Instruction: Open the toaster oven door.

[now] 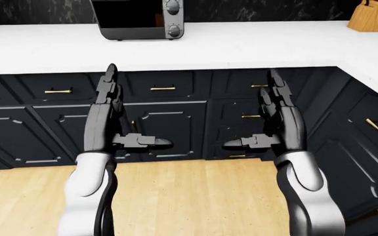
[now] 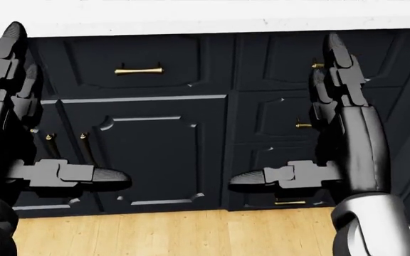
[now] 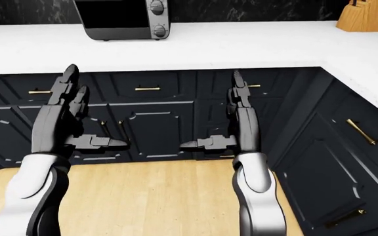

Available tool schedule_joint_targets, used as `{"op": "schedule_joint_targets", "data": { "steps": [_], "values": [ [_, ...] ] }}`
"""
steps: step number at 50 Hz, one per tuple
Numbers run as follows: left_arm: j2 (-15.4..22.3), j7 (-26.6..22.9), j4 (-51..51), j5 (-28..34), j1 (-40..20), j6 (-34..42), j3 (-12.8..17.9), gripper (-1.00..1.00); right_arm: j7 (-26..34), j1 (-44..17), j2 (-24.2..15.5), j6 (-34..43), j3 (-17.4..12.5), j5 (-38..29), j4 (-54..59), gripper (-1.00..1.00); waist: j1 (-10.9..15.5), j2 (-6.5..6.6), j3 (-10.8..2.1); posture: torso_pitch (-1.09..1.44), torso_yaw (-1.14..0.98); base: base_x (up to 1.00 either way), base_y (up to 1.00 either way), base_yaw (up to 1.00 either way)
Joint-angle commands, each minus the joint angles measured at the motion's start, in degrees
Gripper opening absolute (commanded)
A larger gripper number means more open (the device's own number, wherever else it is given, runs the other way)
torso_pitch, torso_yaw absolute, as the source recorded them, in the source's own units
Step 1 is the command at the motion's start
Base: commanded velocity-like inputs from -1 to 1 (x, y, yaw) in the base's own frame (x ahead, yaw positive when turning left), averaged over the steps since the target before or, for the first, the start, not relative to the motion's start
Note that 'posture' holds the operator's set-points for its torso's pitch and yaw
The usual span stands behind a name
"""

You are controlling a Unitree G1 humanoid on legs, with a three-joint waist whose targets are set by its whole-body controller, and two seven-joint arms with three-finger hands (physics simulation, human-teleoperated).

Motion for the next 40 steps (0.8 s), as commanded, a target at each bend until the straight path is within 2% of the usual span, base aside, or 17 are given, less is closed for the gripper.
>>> {"op": "schedule_joint_targets", "data": {
  "steps": [1, 2, 7, 9, 10, 12, 15, 21, 23, 24, 25, 27, 34, 36, 38, 39, 40],
  "values": [
    [0.09, 0.16, -0.67, -0.15, -0.28, -0.51, -0.01, 1.0, -0.2, -0.87, -0.12, 1.56, -0.07, 0.74, -2.39, 1.0, 0.02, 0.01, -0.49, 0.0, 0.0, 0.04, 0.0, 0.0],
    [0.31, 0.22, -0.33, 0.0, -0.35, -0.83, 0.11, 1.0, -0.14, -0.89, -0.18, 1.66, -0.12, 1.0, -2.68, 1.0, -0.03, 0.37, -1.06, 0.0, 0.0, 0.07, 0.0, 0.0],
    [0.03, 0.46, 1.59, 0.37, 0.55, -3.34, -0.16, 1.0, 0.12, 0.19, -0.15, 0.39, -0.13, 1.93, -2.4, 1.0, 0.06, -0.09, 3.44, 0.0, 0.0, 0.37, 0.0, 0.0],
    [-0.77, 0.48, 2.17, -0.96, 0.52, -3.89, 0.16, 1.0, 0.09, 0.27, -0.15, 0.56, -0.26, 2.31, -2.62, 1.0, 0.21, -1.62, 3.45, 0.0, 0.0, 0.51, 0.0, 0.0],
    [-0.7, 0.75, 3.09, -0.66, 0.99, -5.04, -0.5, 1.0, 0.25, 0.62, -0.19, -0.39, -0.16, 2.28, -1.79, 1.0, 0.31, -3.05, 2.97, 0.0, 0.0, 0.5, 0.0, 0.0],
    [-1.0, 0.93, 3.18, -0.69, 1.43, -5.25, -1.17, 1.0, 0.45, 0.89, -0.3, -0.78, -0.49, 2.58, -1.48, 1.0, -0.19, -2.18, 2.94, 0.0, 0.0, 0.51, 0.0, 0.0],
    [-1.52, 1.02, 3.87, -0.11, 2.21, -6.3, -2.52, 1.0, 0.37, 0.93, -0.37, -0.53, -0.67, 3.03, -1.64, 1.0, -0.12, -2.49, 2.3, 0.0, 0.0, 0.51, 0.0, 0.0],
    [-2.27, 1.17, 4.51, -0.51, 3.32, -7.48, -2.72, 1.0, 0.87, 1.64, -0.12, -1.21, 0.21, 2.71, -1.38, 1.0, -1.04, 0.83, 2.42, 0.0, 0.0, 0.51, 0.0, 0.0],
    [-2.28, 1.17, 4.75, -0.73, 3.3, -7.83, -2.65, 1.0, 0.83, 1.5, -0.09, -1.11, 0.04, 2.81, -1.43, 1.0, -1.42, 3.5, 1.82, 0.0, 0.0, 0.5, 0.0, 0.0],
    [-2.24, 1.14, 4.76, -0.73, 3.33, -7.87, -2.7, 1.0, 0.92, 1.76, -0.02, -1.7, 0.21, 2.8, -1.16, 1.0, -1.28, 5.76, 0.93, 0.0, 0.0, 0.51, 0.0, 0.0],
    [-2.31, 1.19, 4.7, -0.86, 3.36, -7.89, -2.62, 1.0, 1.05, 1.9, 0.05, -2.33, 0.24, 2.86, -0.61, 1.0, -0.3, 3.98, 1.77, 0.0, 0.0, 0.51, 0.0, 0.0],
    [-2.45, 1.34, 5.05, -0.68, 3.59, -8.45, -3.16, 1.0, 0.94, 1.69, 0.19, -2.24, 0.11, 3.4, -0.33, 1.0, -0.21, 4.55, 2.49, 0.0, 0.0, 0.51, 0.0, 0.0],
    [-2.33, 0.94, 5.34, -0.99, 3.59, -8.65, -2.8, 1.0, -0.55, 1.55, 0.01, -1.93, -0.87, 4.93, 0.12, 1.0, 1.2, 1.61, 1.7, 0.0, 0.0, 0.47, 0.0, 0.0],
    [-2.53, 1.07, 4.4, -1.42, 3.37, -7.82, -2.86, 1.0, -0.51, 1.38, -0.11, -1.59, -0.76, 5.27, -0.1, 1.0, 1.52, 0.12, 1.3, 0.0, 0.0, 0.42, 0.0, 0.0],
    [-2.42, 1.11, 3.59, -1.22, 3.6, -7.37, -3.2, 1.0, -0.51, 1.22, -0.26, -0.9, -1.0, 5.71, -0.87, 1.0, 1.54, -2.61, 0.54, 0.0, 0.0, 0.42, 0.0, 0.0],
    [-2.36, 1.07, 3.42, -1.2, 3.5, -7.22, -3.1, 1.0, -0.49, 1.05, -0.37, -0.92, -1.02, 5.74, -0.72, 1.0, 1.49, -3.01, -0.13, 0.0, 0.0, 0.42, 0.0, 0.0],
    [-2.3, 0.99, 3.13, -1.25, 3.35, -6.92, -2.99, 1.0, -0.59, 0.92, -0.37, -0.06, -0.98, 5.99, -1.66, 1.0, 0.74, -2.37, 1.79, 0.0, 0.0, 0.42, 0.0, 0.0]
  ]
}}
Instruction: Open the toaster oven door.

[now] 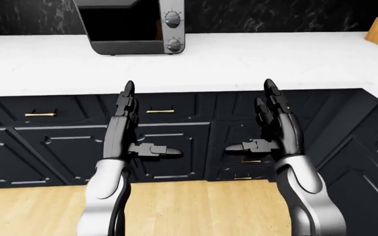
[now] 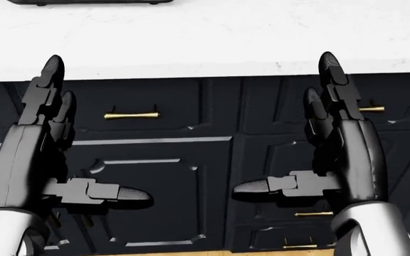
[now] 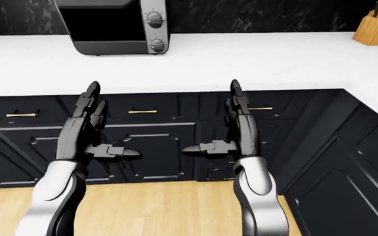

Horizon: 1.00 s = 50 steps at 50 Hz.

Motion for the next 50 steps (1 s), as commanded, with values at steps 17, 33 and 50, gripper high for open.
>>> {"op": "schedule_joint_targets", "data": {
  "steps": [17, 33, 50],
  "values": [
    [0.44, -0.01, -3.66, -0.22, 0.61, -2.48, 0.91, 1.0, -3.17, -1.38, -0.23, -3.4, -2.01, 6.03, -2.79, 1.0, -0.43, 2.99, -3.43, 0.0, 0.0, 0.36, 0.1, 0.43],
    [0.79, -0.97, -6.67, 1.14, 0.74, -0.62, -0.13, 1.0, -3.14, 0.73, -1.1, -5.85, -3.79, 7.89, -2.39, 1.0, -1.32, -0.12, -1.92, 0.0, 0.0, 0.17, 0.0, 0.0],
    [0.23, -1.09, -5.23, 1.12, 0.85, -2.19, 0.45, 1.0, -4.38, 1.44, -2.21, -6.24, -5.58, 7.03, -2.98, 1.0, -1.28, 5.87, -3.52, 0.0, 0.0, 0.0, -0.14, -0.47]
  ]
}}
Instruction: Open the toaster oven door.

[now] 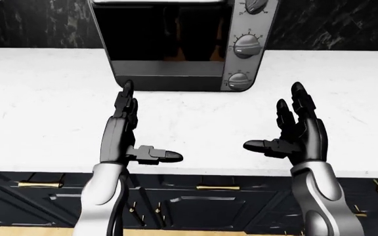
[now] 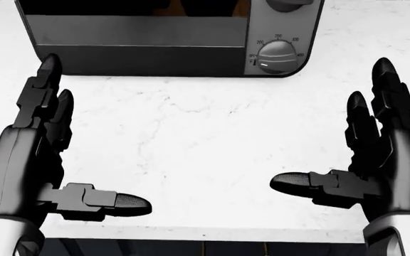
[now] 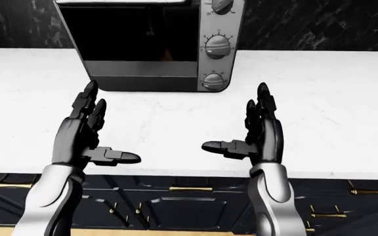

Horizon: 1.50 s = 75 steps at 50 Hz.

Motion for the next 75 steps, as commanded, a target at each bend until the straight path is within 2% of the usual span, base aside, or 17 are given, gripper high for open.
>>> {"op": "schedule_joint_targets", "data": {
  "steps": [1, 5, 6, 7, 8, 12, 13, 14, 15, 16, 17, 19, 31, 54, 62, 71, 75],
  "values": [
    [0.08, 0.34, -2.28, 0.15, -0.51, -2.25, 0.73, 1.0, 0.69, -1.66, -0.29, -2.41, 1.09, -0.34, -2.6, 1.0, 0.34, -0.63, -1.28, 0.0, 0.0, 0.0, 0.0, 0.0],
    [0.03, 0.45, -2.19, 0.12, -0.47, -2.36, 0.65, 1.0, 1.08, -1.83, -0.16, -3.09, 0.68, -0.14, -2.14, 1.0, 1.25, -3.18, 0.27, 0.0, 0.0, 0.0, 0.0, 0.0],
    [0.09, 0.39, -1.96, 0.09, -0.58, -2.57, 0.73, 1.0, 1.22, -1.8, -0.15, -3.24, 0.42, 0.3, -2.12, 1.0, 1.54, -4.17, 0.28, 0.0, 0.0, 0.0, 0.0, 0.0],
    [0.1, 0.41, -1.98, 0.12, -0.68, -2.46, 0.71, 1.0, 1.2, -1.74, -0.17, -3.37, 0.19, 0.54, -2.17, 1.0, 1.6, -5.06, -0.74, 0.0, 0.0, 0.09, 0.0, 0.0],
    [0.07, 0.43, -1.92, 0.2, -0.85, -2.42, 0.49, 1.0, 1.37, -1.36, -0.08, -4.02, 0.18, 0.67, -1.92, 1.0, 1.49, -7.25, -0.27, 0.0, 0.0, 0.16, 0.0, 0.0],
    [0.03, 0.37, -1.59, 0.4, -1.58, -2.19, 0.21, 1.0, 1.51, -0.89, -0.23, -4.87, -0.29, 1.09, -1.61, 1.0, 1.15, -4.99, 1.25, 0.0, 0.0, 0.25, 0.0, 0.0],
    [-0.08, 0.63, -1.87, 0.47, -1.69, -2.68, 0.28, 1.0, 1.43, -0.31, -0.26, -5.24, -0.73, 1.11, -1.64, 1.0, 0.98, -4.52, 2.73, 0.0, 0.0, 0.0, 0.0, 0.0],
    [-0.31, 0.65, -2.22, -0.19, -1.7, -5.62, 0.52, 1.0, 1.57, -0.03, -0.34, -5.57, -1.09, 1.35, -1.64, 1.0, 0.78, -4.0, 0.56, 0.0, 0.0, 0.0, 0.0, 0.0],
    [-0.99, -0.88, -4.3, -3.38, -1.53, -6.52, 0.52, 1.0, 1.48, -0.04, -0.49, -5.47, -1.57, 1.7, -1.8, 1.0, 0.71, -2.68, -0.4, 0.0, 0.0, 0.0, 0.0, 0.0],
    [-0.24, -0.1, -4.5, -1.9, -0.98, -11.16, 0.57, 1.0, 1.33, -0.15, -0.68, -5.15, -1.71, 1.79, -2.07, 1.0, 0.58, -3.15, -0.16, 0.0, 0.0, 0.0, 0.0, 0.0],
    [-0.37, -1.45, -5.73, -4.35, -0.68, -9.2, 0.92, 1.0, 1.24, -0.13, -0.79, -4.68, -1.64, 1.86, -2.57, 1.0, 0.54, -3.53, 0.14, 0.0, 0.0, 0.0, 0.0, 0.0],
    [0.67, -0.83, -5.16, -1.91, -0.47, -8.96, 0.29, 1.0, 1.41, -0.21, -0.89, -4.87, -1.68, 1.85, -2.53, 1.0, 0.48, -3.74, -0.62, -0.01, 0.0, 0.0, 0.0, 0.0],
    [-0.02, -1.61, -6.11, -3.76, -0.07, -8.12, 0.8, 1.0, 0.59, -0.05, -0.87, -6.52, -2.78, 1.34, -2.22, 1.0, 1.11, -4.39, -4.43, -0.13, 0.0, 0.0, 0.0, 0.0],
    [0.12, -0.35, -8.62, -5.21, -0.15, -4.77, 0.61, 1.0, -0.61, -0.87, -1.18, -6.74, -2.24, 1.86, -1.96, 1.0, 1.12, -4.3, -15.94, -0.36, 0.0, 0.0, 0.0, 0.0],
    [0.32, -0.96, -8.81, -4.67, 0.12, -5.4, 0.25, 1.0, -0.35, -0.16, -0.81, -6.97, -2.07, 1.8, -2.26, 1.0, 1.43, -4.31, -17.86, -0.42, 0.0, 0.0, 0.0, 0.0],
    [4.04, -3.42, -15.63, -0.8, -12.82, 10.91, 1.41, 1.0, -0.54, 0.65, -0.46, -5.98, -1.85, 1.86, -4.24, 1.0, 1.74, -4.24, -17.98, -0.44, 0.0, 0.0, 0.0, 0.0],
    [5.48, -4.97, -13.82, 0.44, -17.59, 13.08, 2.5, 1.0, -0.52, 0.44, -0.51, -5.8, -2.08, 2.09, -4.19, 1.0, 2.0, -4.17, -18.58, -0.48, 0.0, 0.0, 0.0, 0.0]
  ]
}}
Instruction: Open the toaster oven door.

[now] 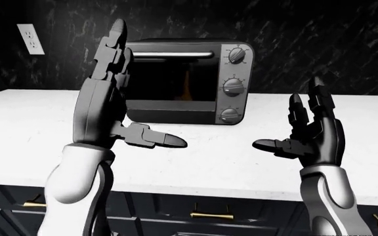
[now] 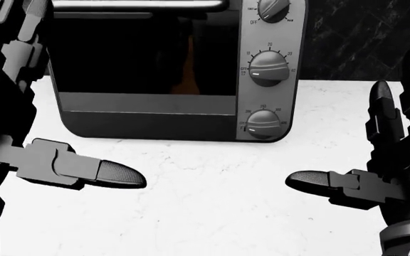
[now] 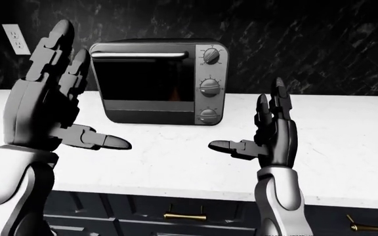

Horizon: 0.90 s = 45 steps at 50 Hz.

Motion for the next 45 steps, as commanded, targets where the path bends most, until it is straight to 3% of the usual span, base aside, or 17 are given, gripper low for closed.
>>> {"op": "schedule_joint_targets", "data": {
  "steps": [1, 3, 6, 8, 12, 13, 21, 24, 35, 45],
  "values": [
    [0.92, -0.6, 0.92, 0.64, -3.83, 1.11, 1.62, 1.0, 0.13, -1.37, -0.39, -1.18, -0.13, 0.19, -1.35, 1.0, 0.09, -0.16, 0.0, -0.49, 0.0, 0.0, 0.0, 0.0],
    [2.23, -0.93, 3.13, 1.47, -5.98, 0.93, 1.52, 1.0, -0.04, -1.72, -0.42, -0.96, -0.15, 0.42, -1.35, 1.0, 0.14, -0.17, -0.37, -0.51, 0.0, 0.0, 0.0, 0.0],
    [3.93, -2.75, 6.64, 5.63, -9.96, 0.69, -0.97, 1.0, 0.15, -1.83, -0.61, -1.44, -0.32, 0.58, -0.59, 1.0, 0.16, -0.21, -0.7, -0.51, 0.0, 0.0, 0.0, 0.0],
    [5.32, -5.15, 9.8, 11.28, -11.66, -1.07, -3.17, 1.0, -0.03, -2.11, -0.82, -1.02, -0.4, 0.62, -0.82, 1.0, 0.25, -0.32, -0.85, -0.51, 0.0, 0.0, 0.0, 0.0],
    [6.02, -11.45, 21.81, 23.03, -17.72, -9.49, -5.02, 1.0, -0.3, -2.36, -0.87, -0.6, -0.33, 0.56, -1.13, 1.0, 0.46, -0.65, -0.98, -0.51, 0.0, 0.0, 0.0, 0.0],
    [4.84, -12.64, 23.85, 24.96, -18.98, -10.68, -4.32, 1.0, -0.18, -2.24, -0.85, -0.97, -0.23, 0.37, -0.88, 1.0, 0.5, -0.72, -1.04, -0.51, 0.0, 0.0, 0.0, 0.0],
    [4.07, -17.82, 37.79, 46.62, -18.11, -29.92, -4.44, 1.0, -0.12, -2.18, -0.97, -1.03, -0.47, 0.4, -0.9, 1.0, 0.03, -0.93, -1.96, -0.56, 0.0, 0.0, 0.0, 0.0],
    [1.88, -18.92, 38.87, 48.16, -19.38, -31.07, -2.83, 1.0, -0.15, -2.01, -1.01, -0.57, -0.73, 0.59, -1.48, 1.0, -0.13, -1.18, -2.57, -0.59, 0.0, 0.0, 0.0, 0.0],
    [1.83, -21.11, 45.08, 56.94, -20.67, -39.01, -3.17, 1.0, 0.49, -1.54, -0.59, -2.28, -0.21, -0.16, -0.01, 1.0, -0.83, -1.28, -4.44, -0.65, 0.0, 0.0, 0.0, 0.0],
    [1.02, -18.5, 53.04, 59.58, -20.18, -44.13, -3.92, 1.0, 0.8, -1.13, -0.46, -4.02, -0.37, -0.03, 1.62, 1.0, -1.33, -1.29, -5.19, -0.65, 0.0, 0.0, 0.0, 0.0]
  ]
}}
